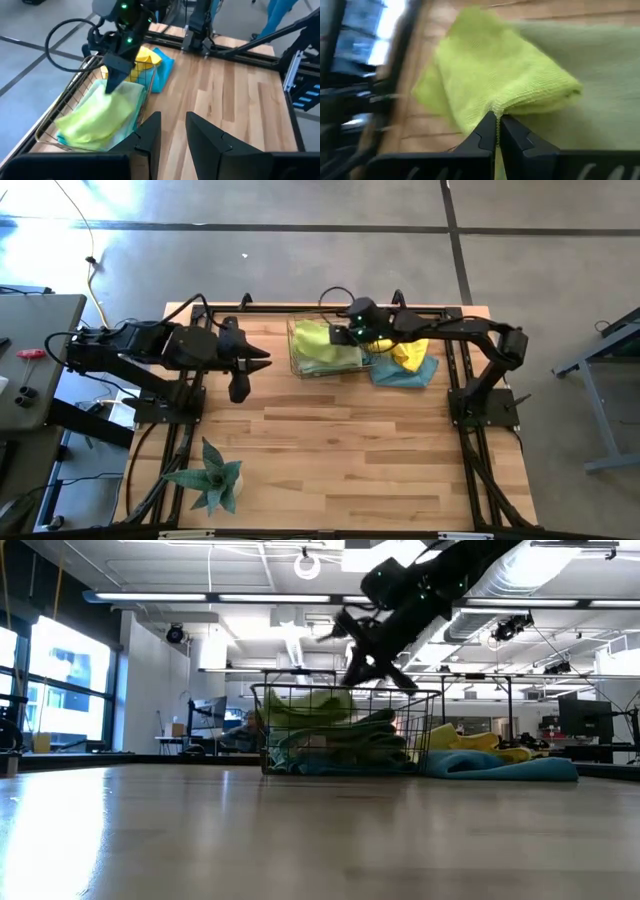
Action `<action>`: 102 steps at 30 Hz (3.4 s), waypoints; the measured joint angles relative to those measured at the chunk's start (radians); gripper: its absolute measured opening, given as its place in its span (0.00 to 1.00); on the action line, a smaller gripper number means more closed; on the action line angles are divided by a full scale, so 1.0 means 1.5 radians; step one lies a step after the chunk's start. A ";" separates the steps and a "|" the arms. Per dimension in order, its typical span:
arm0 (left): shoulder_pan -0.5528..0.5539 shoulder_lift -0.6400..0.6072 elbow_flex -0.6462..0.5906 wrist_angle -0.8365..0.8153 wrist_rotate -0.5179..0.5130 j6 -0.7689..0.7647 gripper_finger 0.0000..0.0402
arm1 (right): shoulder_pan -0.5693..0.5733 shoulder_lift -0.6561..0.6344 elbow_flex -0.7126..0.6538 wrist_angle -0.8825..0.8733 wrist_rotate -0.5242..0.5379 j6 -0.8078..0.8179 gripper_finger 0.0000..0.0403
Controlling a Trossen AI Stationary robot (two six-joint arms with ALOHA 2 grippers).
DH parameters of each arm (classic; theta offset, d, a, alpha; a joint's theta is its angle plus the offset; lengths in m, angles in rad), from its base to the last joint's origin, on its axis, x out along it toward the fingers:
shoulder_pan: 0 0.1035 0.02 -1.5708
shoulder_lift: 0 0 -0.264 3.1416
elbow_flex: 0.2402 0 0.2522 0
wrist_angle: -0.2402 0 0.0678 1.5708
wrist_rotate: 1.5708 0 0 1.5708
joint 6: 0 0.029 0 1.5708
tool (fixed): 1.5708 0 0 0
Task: Fold microfiber towels
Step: Stack the green towel on top of the stacked towels into the wire basket, then fold the yellow towel
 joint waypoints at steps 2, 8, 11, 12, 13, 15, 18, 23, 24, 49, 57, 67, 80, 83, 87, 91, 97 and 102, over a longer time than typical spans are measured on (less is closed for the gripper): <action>0.000 0.000 0.000 -0.005 -0.002 0.011 0.20 | -0.010 0.000 0.000 -0.029 0.005 -0.024 0.00; 0.000 0.000 0.000 -0.003 -0.025 0.023 0.20 | -0.014 -0.001 0.001 -0.066 0.011 -0.064 0.00; 0.000 0.000 0.000 -0.002 -0.028 0.019 0.20 | -0.016 -0.001 0.001 -0.084 0.020 -0.084 0.00; 0.000 0.000 0.000 -0.003 -0.028 0.014 0.20 | -0.016 -0.001 0.001 -0.090 0.026 -0.093 0.00; 0.000 0.000 0.000 -0.003 -0.034 0.009 0.20 | -0.015 -0.001 0.001 -0.095 0.031 -0.106 0.00; 0.000 0.000 0.000 -0.002 -0.044 -0.003 0.20 | -0.015 -0.001 0.001 -0.095 0.044 -0.132 0.00; 0.000 0.000 0.000 -0.002 -0.056 -0.014 0.20 | -0.016 -0.001 0.001 -0.095 0.052 -0.149 0.04; 0.000 0.001 0.000 -0.002 -0.057 -0.023 0.20 | -0.031 -0.002 0.001 -0.108 0.011 -0.148 0.21; 0.000 0.001 0.000 -0.002 -0.057 -0.025 0.20 | -0.036 -0.004 0.001 -0.111 0.001 -0.149 0.25; 0.073 0.054 0.000 0.003 -0.053 0.045 0.20 | -0.022 -0.229 -0.060 -0.591 0.176 -0.266 0.44; 0.118 0.094 0.000 0.003 -0.002 0.052 0.20 | -0.026 -0.228 -0.205 -0.440 0.180 -0.347 0.44; 0.144 0.099 0.000 0.033 0.021 0.040 0.20 | -0.035 -0.228 -0.283 -0.325 0.291 -0.390 0.44; 0.144 0.100 0.000 0.058 0.021 0.026 0.20 | -0.088 -0.225 -0.283 -0.308 0.281 -0.404 0.32; 0.143 0.100 0.000 0.058 0.021 0.023 0.20 | -0.104 -0.225 -0.283 -0.305 0.258 -0.404 0.19; 0.143 0.100 0.000 0.058 0.021 0.022 0.20 | -0.114 -0.225 -0.283 -0.294 0.249 -0.404 0.02; 0.143 0.100 0.000 0.058 0.021 0.023 0.20 | -0.114 -0.230 -0.273 -0.310 0.228 -0.389 0.03; 0.143 0.100 0.000 0.058 0.022 0.047 0.20 | -0.106 -0.274 -0.189 -0.403 0.229 -0.369 0.00; 0.143 0.100 0.000 0.058 0.038 0.068 0.20 | -0.085 -0.320 -0.093 -0.483 0.229 -0.343 0.00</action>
